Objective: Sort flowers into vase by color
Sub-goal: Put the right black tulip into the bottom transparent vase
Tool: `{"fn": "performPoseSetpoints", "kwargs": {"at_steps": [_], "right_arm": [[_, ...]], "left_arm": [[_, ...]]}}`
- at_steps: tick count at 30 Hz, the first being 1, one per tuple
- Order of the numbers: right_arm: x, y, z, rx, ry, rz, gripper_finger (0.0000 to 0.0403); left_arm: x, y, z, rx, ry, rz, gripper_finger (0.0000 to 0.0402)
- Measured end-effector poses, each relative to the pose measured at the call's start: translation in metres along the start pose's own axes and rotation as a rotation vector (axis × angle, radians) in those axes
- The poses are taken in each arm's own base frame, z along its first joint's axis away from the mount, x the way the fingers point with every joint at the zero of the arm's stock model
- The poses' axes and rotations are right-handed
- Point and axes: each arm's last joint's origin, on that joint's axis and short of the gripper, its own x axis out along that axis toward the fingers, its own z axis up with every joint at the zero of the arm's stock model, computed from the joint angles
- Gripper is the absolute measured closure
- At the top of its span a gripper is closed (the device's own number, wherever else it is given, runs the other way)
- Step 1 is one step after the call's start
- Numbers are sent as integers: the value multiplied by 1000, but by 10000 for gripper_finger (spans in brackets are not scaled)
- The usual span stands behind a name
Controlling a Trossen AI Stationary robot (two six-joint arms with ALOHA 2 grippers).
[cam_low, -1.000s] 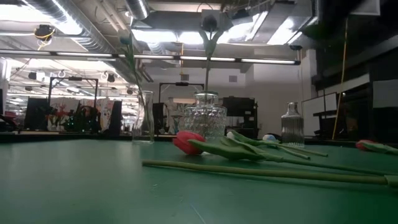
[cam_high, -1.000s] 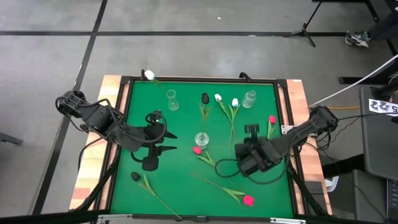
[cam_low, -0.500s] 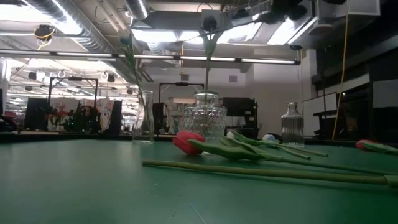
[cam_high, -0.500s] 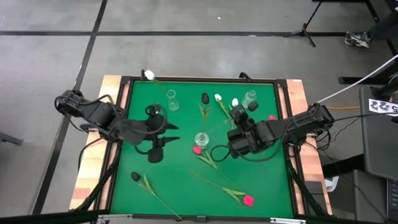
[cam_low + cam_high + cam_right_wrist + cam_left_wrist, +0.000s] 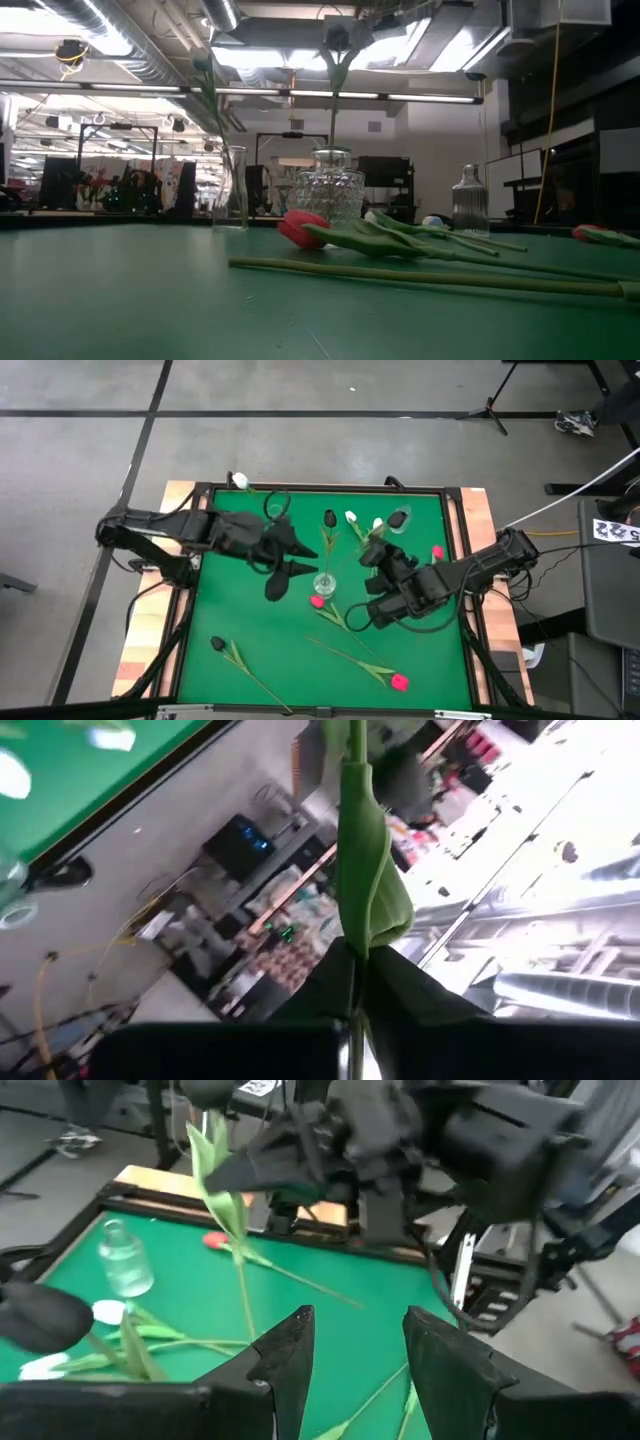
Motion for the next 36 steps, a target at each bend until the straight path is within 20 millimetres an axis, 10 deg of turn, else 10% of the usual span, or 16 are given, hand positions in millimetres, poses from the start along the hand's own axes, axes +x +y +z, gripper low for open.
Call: {"fn": "performPoseSetpoints", "kwargs": {"at_steps": [36], "right_arm": [[-11,-27,17,41,-72,-124,387]], "left_arm": [[81,39,-30,-110,76,-118,249]]}}
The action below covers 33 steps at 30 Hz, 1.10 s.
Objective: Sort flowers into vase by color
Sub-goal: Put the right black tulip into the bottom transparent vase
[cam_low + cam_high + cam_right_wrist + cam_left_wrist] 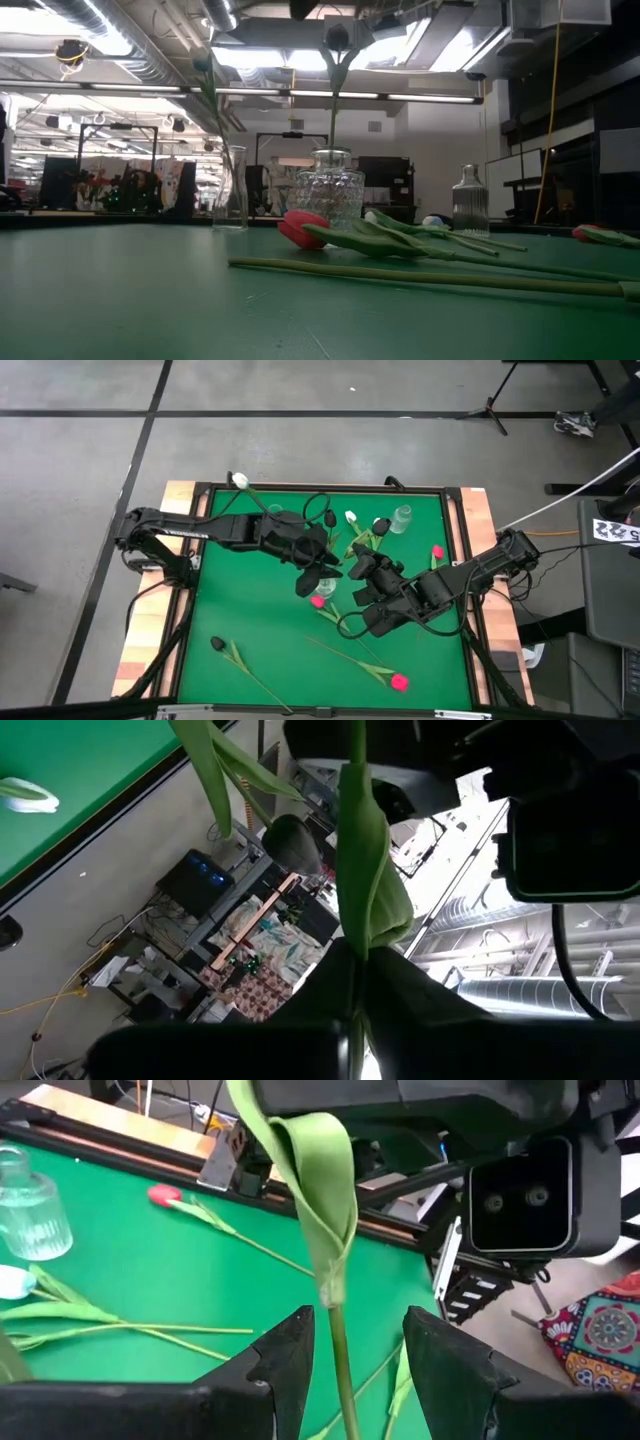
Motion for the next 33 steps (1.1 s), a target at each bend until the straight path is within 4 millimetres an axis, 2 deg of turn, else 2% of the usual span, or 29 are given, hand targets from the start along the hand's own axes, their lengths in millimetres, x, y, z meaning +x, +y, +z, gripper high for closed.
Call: {"fn": "performPoseSetpoints", "kwargs": {"at_steps": [8,18,25,30,33], "right_arm": [[0,0,1,0,-26,9,382],[0,0,1,-1,-46,16,380],[0,0,1,1,-47,16,380],[0,-2,2,27,-49,8,380],[0,-6,3,103,-55,-7,378]], "left_arm": [[-1,2,2,-5,-9,3,260],[-2,8,3,-6,-11,14,391],[-2,8,3,-4,-11,12,379],[-2,8,3,1,-7,13,396],[-2,7,3,4,-7,13,393]]}}
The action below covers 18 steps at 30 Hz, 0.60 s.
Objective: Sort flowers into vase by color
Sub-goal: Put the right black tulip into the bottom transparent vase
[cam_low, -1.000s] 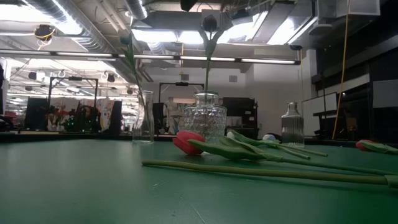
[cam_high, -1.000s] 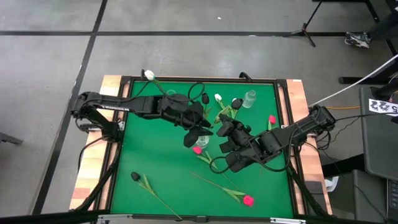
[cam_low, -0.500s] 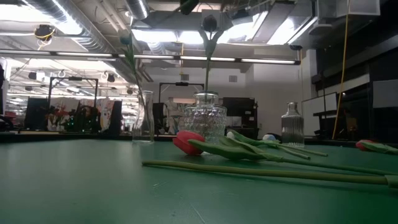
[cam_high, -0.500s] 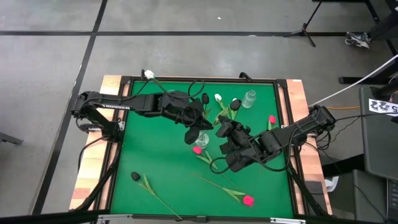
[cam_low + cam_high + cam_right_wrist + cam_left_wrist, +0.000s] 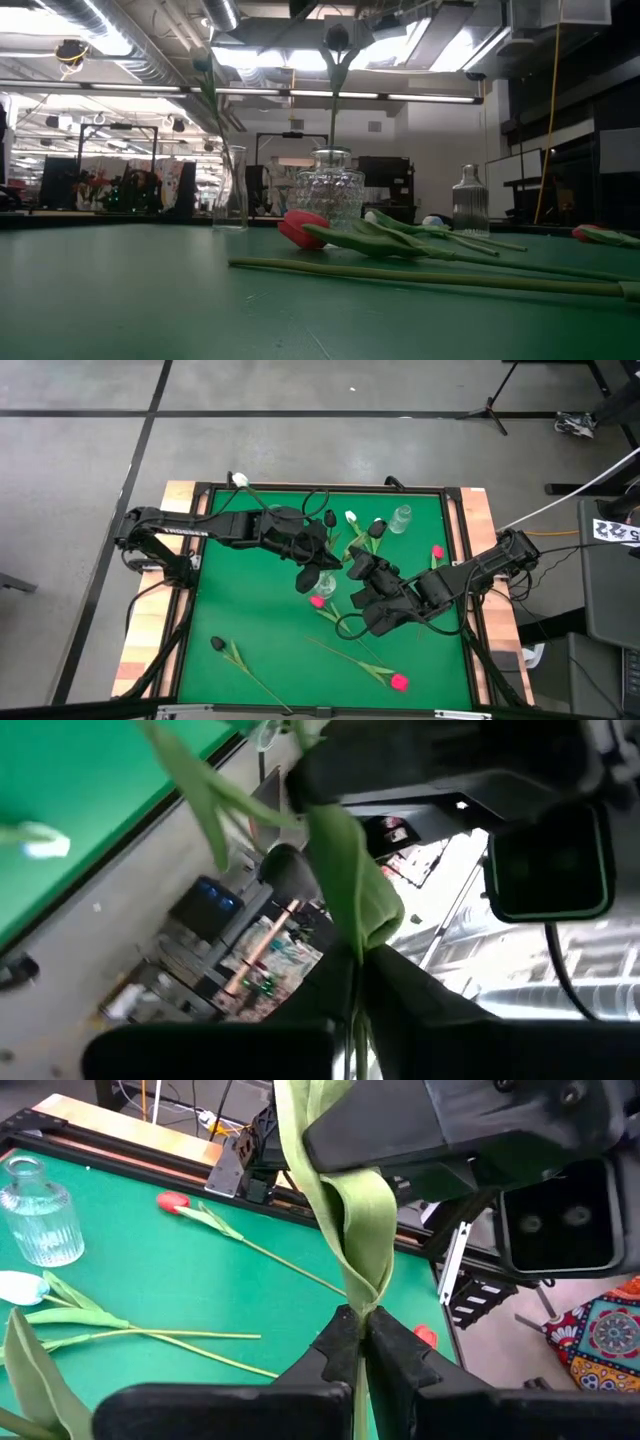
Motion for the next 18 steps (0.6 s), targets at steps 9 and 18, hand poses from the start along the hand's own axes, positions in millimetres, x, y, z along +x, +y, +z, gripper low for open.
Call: {"fn": "performPoseSetpoints", "kwargs": {"at_steps": [9,18], "right_arm": [[0,-6,3,189,-46,-11,303],[0,-6,1,339,8,-35,209]], "left_arm": [[-1,2,1,-2,1,9,396],[-3,20,7,-12,-28,69,397]]}}
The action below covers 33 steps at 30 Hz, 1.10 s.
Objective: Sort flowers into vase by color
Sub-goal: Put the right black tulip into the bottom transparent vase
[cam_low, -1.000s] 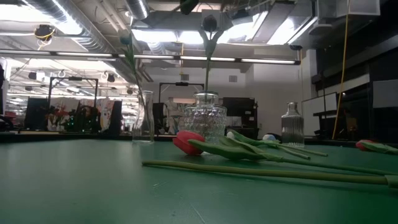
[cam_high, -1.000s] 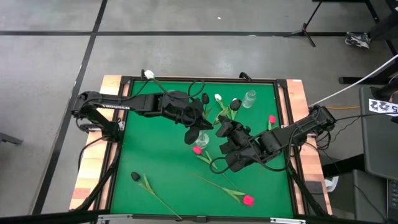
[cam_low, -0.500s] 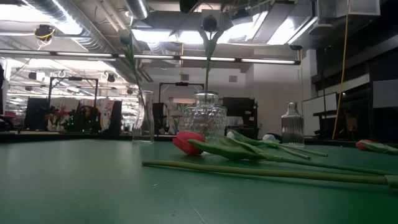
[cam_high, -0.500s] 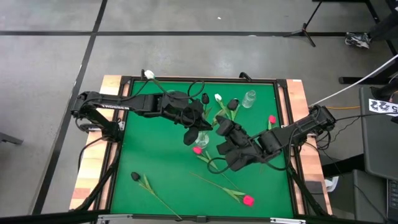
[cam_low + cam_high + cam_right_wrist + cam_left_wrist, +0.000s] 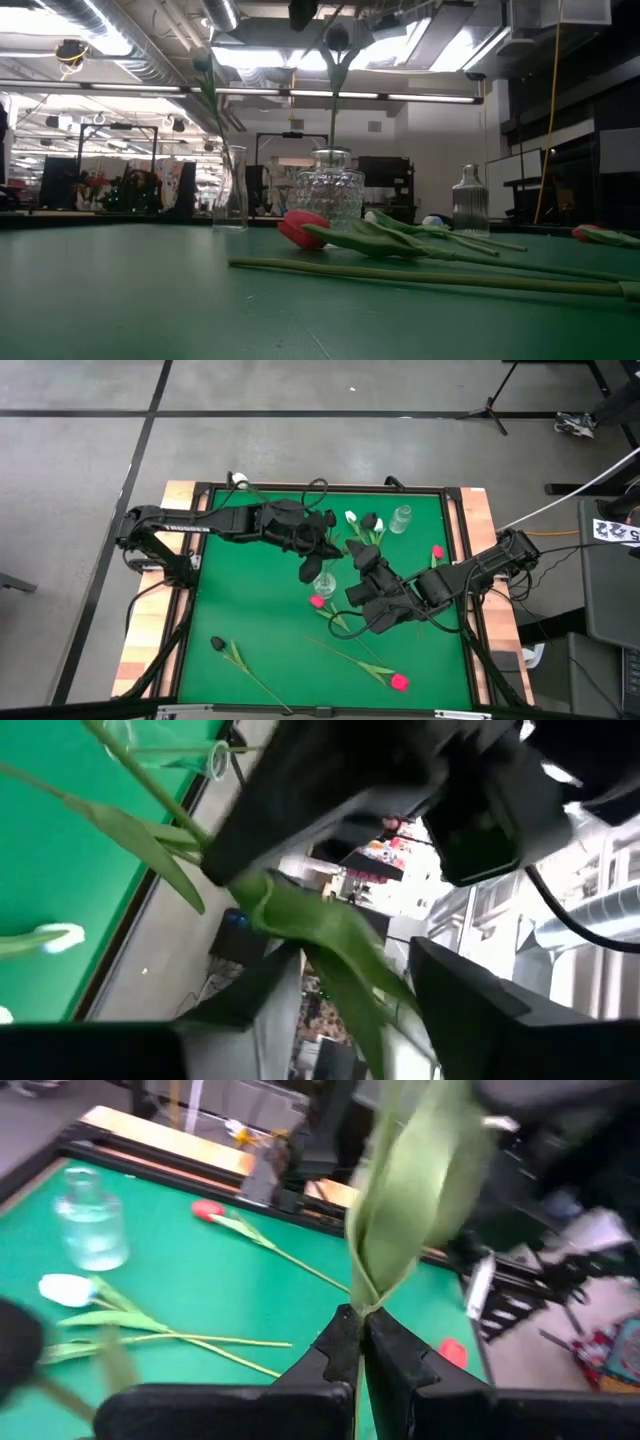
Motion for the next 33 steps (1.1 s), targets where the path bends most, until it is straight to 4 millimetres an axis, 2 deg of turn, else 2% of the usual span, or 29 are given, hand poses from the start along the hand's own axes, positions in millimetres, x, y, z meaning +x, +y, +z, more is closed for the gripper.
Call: {"fn": "performPoseSetpoints", "kwargs": {"at_steps": [6,11,15,22,25,27,33], "right_arm": [[-6,1,2,104,-18,-2,179],[-19,3,4,387,-20,-35,176],[-32,8,4,704,-41,-39,176],[-49,20,-17,1195,-33,79,175],[-58,28,-26,1314,2,119,175],[-66,34,-30,1372,7,124,175],[-79,52,-33,1455,6,136,175]], "left_arm": [[-2,18,6,-50,-24,52,396],[-7,21,11,-49,-53,53,399],[-20,3,19,27,-153,46,398],[-60,-42,30,183,-414,254,399],[-66,-59,18,210,-509,247,399],[-62,-63,1,220,-538,253,399],[-48,-49,-60,133,-643,187,399]]}}
